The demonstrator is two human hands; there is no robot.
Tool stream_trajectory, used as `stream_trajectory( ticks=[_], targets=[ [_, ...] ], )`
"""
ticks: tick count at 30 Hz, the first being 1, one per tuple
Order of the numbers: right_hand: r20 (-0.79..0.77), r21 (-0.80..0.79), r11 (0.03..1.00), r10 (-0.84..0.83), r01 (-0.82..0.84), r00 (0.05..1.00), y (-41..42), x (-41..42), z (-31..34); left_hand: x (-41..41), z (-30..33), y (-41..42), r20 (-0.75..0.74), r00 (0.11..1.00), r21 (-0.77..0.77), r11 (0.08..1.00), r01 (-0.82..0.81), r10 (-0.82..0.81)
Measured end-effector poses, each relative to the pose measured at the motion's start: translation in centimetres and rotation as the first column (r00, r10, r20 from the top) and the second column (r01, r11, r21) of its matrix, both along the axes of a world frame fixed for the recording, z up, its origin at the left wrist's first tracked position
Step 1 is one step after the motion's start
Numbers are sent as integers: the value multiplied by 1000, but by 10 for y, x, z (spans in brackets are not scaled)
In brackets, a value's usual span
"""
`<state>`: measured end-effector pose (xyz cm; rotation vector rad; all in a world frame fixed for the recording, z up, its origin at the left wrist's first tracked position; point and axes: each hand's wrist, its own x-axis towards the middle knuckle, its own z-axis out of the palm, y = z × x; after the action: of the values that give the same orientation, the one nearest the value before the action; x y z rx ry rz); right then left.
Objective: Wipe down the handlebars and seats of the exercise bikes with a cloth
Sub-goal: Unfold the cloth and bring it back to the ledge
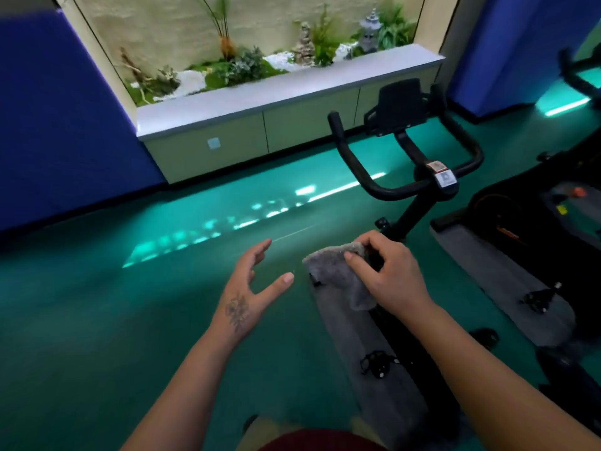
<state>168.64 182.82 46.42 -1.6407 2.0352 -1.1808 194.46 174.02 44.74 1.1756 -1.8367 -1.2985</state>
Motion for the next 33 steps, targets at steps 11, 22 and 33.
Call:
stream_trajectory(
  ticks=[11,22,33],
  targets=[
    [21,25,999,-29,29,999,-66,84,-12,85,-16,-69,0,1000,35,999,7,-7],
    [26,82,994,-77,75,997,-126,108,-14,112,-18,-152,-7,998,42,997,65,-65],
    [86,68,992,-115,110,990,-271,55,-35,58,-23,-299,42,996,15,997,76,-77]
  ],
)
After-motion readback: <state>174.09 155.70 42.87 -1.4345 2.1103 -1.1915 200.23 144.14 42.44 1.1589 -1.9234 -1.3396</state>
